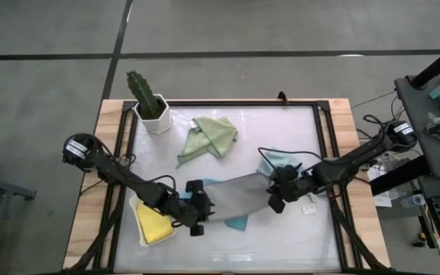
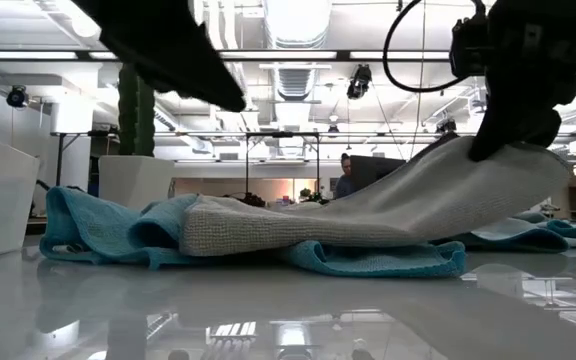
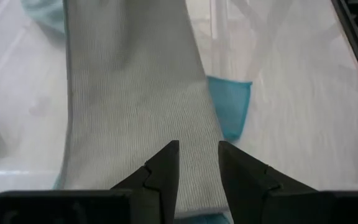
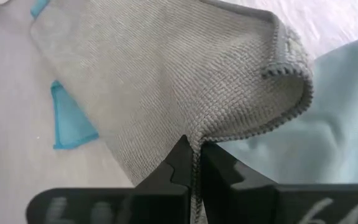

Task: Fold microfiber towels
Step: Fold the gray microfiber towel

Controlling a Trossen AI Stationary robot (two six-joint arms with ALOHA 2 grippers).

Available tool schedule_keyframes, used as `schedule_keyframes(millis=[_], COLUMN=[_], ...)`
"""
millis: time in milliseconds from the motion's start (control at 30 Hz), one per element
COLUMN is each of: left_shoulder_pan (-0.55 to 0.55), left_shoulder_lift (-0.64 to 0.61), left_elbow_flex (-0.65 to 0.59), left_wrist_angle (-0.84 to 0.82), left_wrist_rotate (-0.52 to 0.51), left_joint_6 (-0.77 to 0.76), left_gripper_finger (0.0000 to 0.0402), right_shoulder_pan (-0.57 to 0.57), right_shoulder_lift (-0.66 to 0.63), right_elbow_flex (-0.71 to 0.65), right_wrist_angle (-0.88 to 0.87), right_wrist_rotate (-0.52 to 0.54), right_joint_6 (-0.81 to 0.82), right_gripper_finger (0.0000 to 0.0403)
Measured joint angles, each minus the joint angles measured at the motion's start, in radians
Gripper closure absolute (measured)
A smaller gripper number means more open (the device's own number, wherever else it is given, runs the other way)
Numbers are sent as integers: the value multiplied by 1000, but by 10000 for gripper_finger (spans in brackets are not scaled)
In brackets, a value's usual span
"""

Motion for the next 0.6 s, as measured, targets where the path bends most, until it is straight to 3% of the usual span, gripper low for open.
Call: schedule_keyframes(millis=[233,600], left_shoulder_pan=[-5,-4], left_shoulder_lift=[0,0], left_elbow_flex=[-56,-164], left_wrist_angle=[1,2], left_wrist_rotate=[75,96], left_joint_6=[-77,-163], left_gripper_finger=[304,304], right_shoulder_pan=[-6,-76], right_shoulder_lift=[9,204], right_elbow_flex=[0,60], right_wrist_angle=[31,441], right_wrist_rotate=[-3,-158], right_joint_6=[68,5], right_gripper_finger=[394,394])
